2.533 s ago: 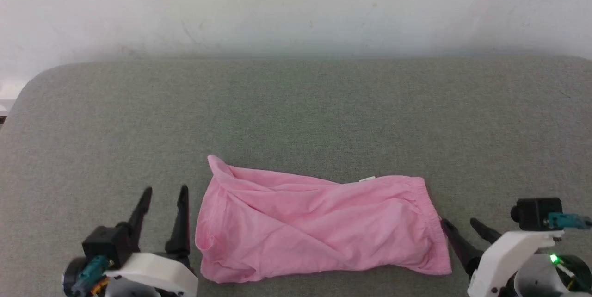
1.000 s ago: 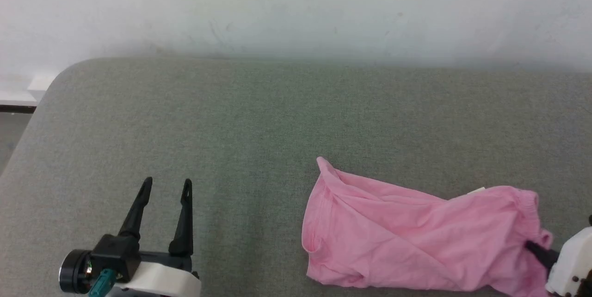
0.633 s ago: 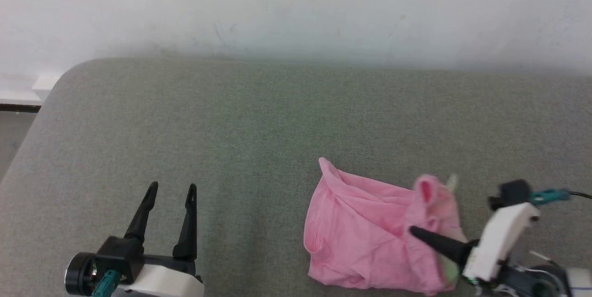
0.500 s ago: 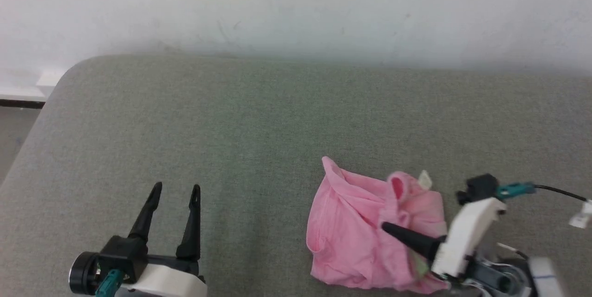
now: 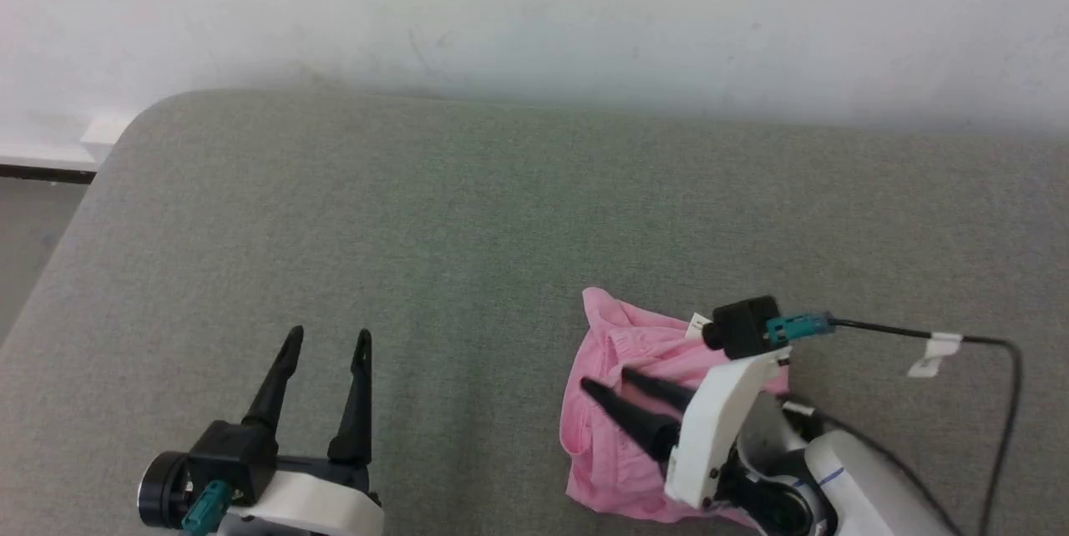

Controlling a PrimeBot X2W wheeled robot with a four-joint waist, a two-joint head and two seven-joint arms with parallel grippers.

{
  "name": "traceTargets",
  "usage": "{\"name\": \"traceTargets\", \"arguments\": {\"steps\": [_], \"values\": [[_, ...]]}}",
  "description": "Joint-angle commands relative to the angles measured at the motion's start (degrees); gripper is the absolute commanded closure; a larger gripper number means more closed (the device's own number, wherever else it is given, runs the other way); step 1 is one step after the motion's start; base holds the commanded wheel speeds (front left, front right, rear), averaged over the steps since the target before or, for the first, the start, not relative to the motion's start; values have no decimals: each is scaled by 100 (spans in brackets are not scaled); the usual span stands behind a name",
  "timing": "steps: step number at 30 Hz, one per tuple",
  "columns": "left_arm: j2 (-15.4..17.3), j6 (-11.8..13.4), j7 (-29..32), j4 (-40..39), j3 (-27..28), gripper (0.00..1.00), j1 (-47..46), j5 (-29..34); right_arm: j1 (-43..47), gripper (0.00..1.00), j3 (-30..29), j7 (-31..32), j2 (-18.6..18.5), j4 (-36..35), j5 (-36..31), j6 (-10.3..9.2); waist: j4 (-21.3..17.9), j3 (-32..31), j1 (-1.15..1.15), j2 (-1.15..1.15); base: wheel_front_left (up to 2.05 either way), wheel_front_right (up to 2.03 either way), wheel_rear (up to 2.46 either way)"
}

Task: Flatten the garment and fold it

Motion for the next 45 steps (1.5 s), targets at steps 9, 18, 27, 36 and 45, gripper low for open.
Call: {"name": "traceTargets", "arguments": {"steps": [9, 18, 27, 36, 45], "values": [[-79, 98, -27, 47, 234, 0, 101, 92, 186, 0, -436, -1836, -652, -725, -2481, -4, -385, -106, 0, 0, 0, 0, 0], [-202, 129, -27, 46, 337, 0, 168, 76, 1399, 0, -2291, -2607, -23, -1996, -3902, -4, -647, -194, 0, 0, 0, 0, 0], [-285, 93, -27, 67, 439, 0, 92, 57, 1628, 0, -3344, -1372, -34, -1720, -3097, -4, -661, -155, 0, 0, 0, 0, 0], [-344, 33, -27, 101, 522, 0, 47, 99, 1330, 0, -3645, 1885, -19, -487, -725, -4, -503, -121, 0, 0, 0, 0, 0], [-413, -37, -27, 127, 532, 0, -78, 113, 708, 0, -3224, 2109, 266, 385, 799, -4, -337, 35, 0, 0, 0, 0, 0]]}}
